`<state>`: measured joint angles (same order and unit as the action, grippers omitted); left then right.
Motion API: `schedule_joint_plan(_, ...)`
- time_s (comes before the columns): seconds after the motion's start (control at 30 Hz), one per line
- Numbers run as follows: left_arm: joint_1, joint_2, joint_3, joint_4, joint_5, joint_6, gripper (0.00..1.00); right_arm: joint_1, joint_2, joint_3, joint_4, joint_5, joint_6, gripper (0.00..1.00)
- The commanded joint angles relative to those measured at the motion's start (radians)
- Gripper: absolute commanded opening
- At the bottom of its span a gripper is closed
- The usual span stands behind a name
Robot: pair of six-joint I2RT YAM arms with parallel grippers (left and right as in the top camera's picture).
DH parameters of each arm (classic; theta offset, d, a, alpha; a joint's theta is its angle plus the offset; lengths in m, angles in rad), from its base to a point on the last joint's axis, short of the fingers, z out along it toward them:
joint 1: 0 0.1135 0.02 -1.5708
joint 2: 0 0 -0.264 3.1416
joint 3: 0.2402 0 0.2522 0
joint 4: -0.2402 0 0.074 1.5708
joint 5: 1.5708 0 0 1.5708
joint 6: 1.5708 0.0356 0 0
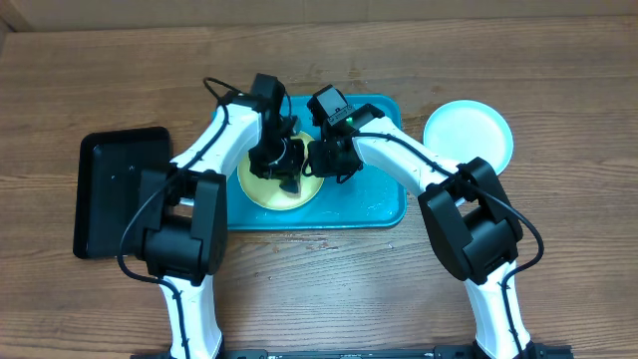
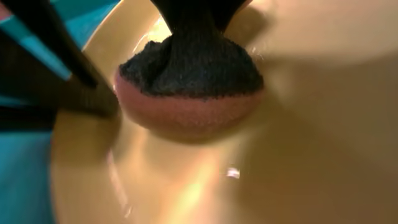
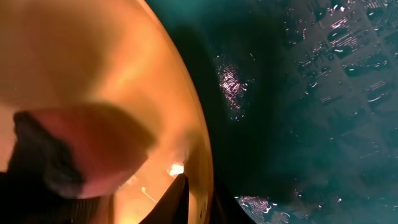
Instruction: Clean dirty plates on tray and stack at the side
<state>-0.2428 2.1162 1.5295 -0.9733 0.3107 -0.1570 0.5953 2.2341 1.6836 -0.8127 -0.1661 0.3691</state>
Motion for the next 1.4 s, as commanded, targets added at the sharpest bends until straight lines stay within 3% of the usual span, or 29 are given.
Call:
schedule_joint_plan(0.0, 0.012, -0.011, -0.008, -0.018, -0.224, 0.017, 0.04, -0.008, 0.009, 0.015, -0.001, 0.016, 0.000, 0.14)
schedule_joint_plan(0.17, 0.024, -0.011, 0.008, -0.014, -0.570, -0.160, 0.04, -0.008, 0.009, 0.015, -0.001, 0.016, 0.000, 0.14)
schedule_joint_plan(0.23, 0.027, -0.011, 0.032, -0.014, -0.645, -0.166, 0.04, -0.008, 0.009, 0.015, 0.000, 0.016, 0.000, 0.14)
schedule_joint_plan(0.37, 0.026, -0.011, 0.076, -0.015, -0.657, -0.166, 0.04, -0.008, 0.009, 0.015, 0.004, 0.017, -0.003, 0.14)
schedule_joint_plan(0.5, 0.026, -0.011, 0.116, -0.010, -0.561, -0.191, 0.04, -0.008, 0.009, 0.015, 0.010, 0.017, -0.003, 0.14)
schedule_joint_plan(0.63, 0.026, -0.011, 0.112, 0.018, -0.251, -0.188, 0.04, -0.008, 0.009, 0.015, 0.013, 0.017, -0.003, 0.13)
schedule_joint_plan(0.73, 0.013, -0.011, 0.092, 0.039, -0.116, -0.188, 0.04, -0.008, 0.009, 0.015, 0.015, 0.017, -0.003, 0.14)
schedule_joint_plan(1.0, -0.020, -0.011, -0.019, 0.075, -0.112, -0.187, 0.04, -0.008, 0.009, 0.015, 0.012, 0.017, -0.003, 0.14)
schedule_joint_plan(1.1, -0.016, -0.011, -0.054, 0.092, -0.185, -0.187, 0.04, -0.008, 0.009, 0.015, 0.008, 0.017, -0.003, 0.14)
schedule_joint_plan(1.27, 0.006, -0.011, -0.052, 0.065, -0.521, -0.187, 0.04, -0.008, 0.009, 0.015, -0.004, 0.032, -0.003, 0.13)
schedule_joint_plan(1.37, 0.020, -0.013, -0.018, 0.033, -0.610, -0.187, 0.04, -0.008, 0.009, 0.015, -0.005, 0.039, -0.004, 0.13)
